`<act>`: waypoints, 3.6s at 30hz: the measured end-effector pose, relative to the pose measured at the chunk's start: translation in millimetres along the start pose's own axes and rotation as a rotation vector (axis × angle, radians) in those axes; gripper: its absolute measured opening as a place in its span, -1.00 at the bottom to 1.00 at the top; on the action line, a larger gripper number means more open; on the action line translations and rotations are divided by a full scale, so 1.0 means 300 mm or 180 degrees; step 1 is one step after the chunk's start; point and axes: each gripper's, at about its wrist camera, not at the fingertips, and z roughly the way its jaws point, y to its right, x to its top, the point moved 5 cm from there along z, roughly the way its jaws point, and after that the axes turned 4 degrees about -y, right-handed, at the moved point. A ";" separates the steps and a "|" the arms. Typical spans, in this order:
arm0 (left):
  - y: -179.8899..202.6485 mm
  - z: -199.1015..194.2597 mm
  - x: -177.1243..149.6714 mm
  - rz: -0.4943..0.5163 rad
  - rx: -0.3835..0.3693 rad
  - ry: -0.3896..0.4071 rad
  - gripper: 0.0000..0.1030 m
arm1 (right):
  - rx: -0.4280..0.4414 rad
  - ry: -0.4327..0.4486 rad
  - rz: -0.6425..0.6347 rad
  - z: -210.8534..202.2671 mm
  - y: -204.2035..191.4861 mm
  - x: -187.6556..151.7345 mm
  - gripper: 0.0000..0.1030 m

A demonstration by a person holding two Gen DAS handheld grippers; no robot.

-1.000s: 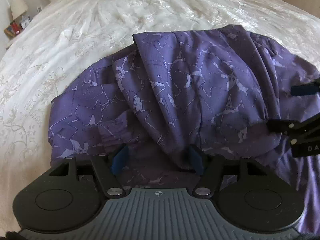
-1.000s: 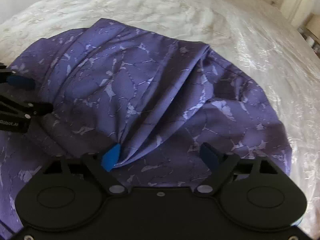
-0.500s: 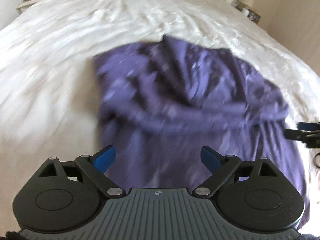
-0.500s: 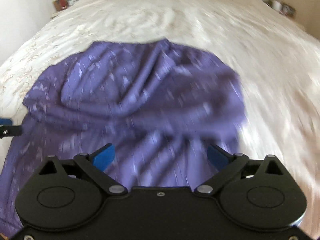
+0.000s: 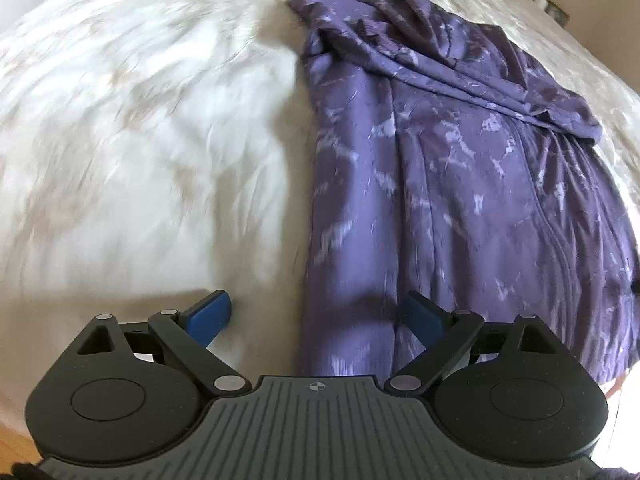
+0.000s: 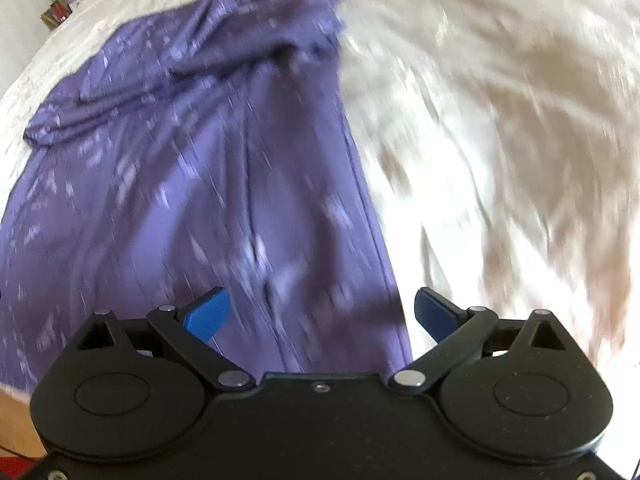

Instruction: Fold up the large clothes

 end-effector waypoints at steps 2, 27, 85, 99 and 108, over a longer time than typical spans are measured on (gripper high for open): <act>-0.006 0.000 -0.036 -0.0121 0.0019 0.0003 0.87 | 0.0069 -0.0060 0.0043 0.006 0.029 -0.048 0.92; 0.028 0.018 -0.211 -0.0222 -0.0241 -0.0042 0.89 | 0.0509 0.0118 -0.0063 -0.036 0.006 -0.151 0.92; -0.029 -0.006 1.001 -0.1276 -0.1316 0.1096 -0.88 | 0.1285 0.1159 0.1301 -0.083 -0.023 1.009 -0.74; -0.020 0.222 1.090 -0.1461 -0.0908 0.0717 -0.50 | 0.1013 0.0588 0.1061 0.176 -0.054 1.162 -0.45; -0.065 0.171 1.112 -0.1355 -0.0578 0.1004 0.66 | 0.1031 0.0778 0.0919 0.223 -0.053 1.189 0.47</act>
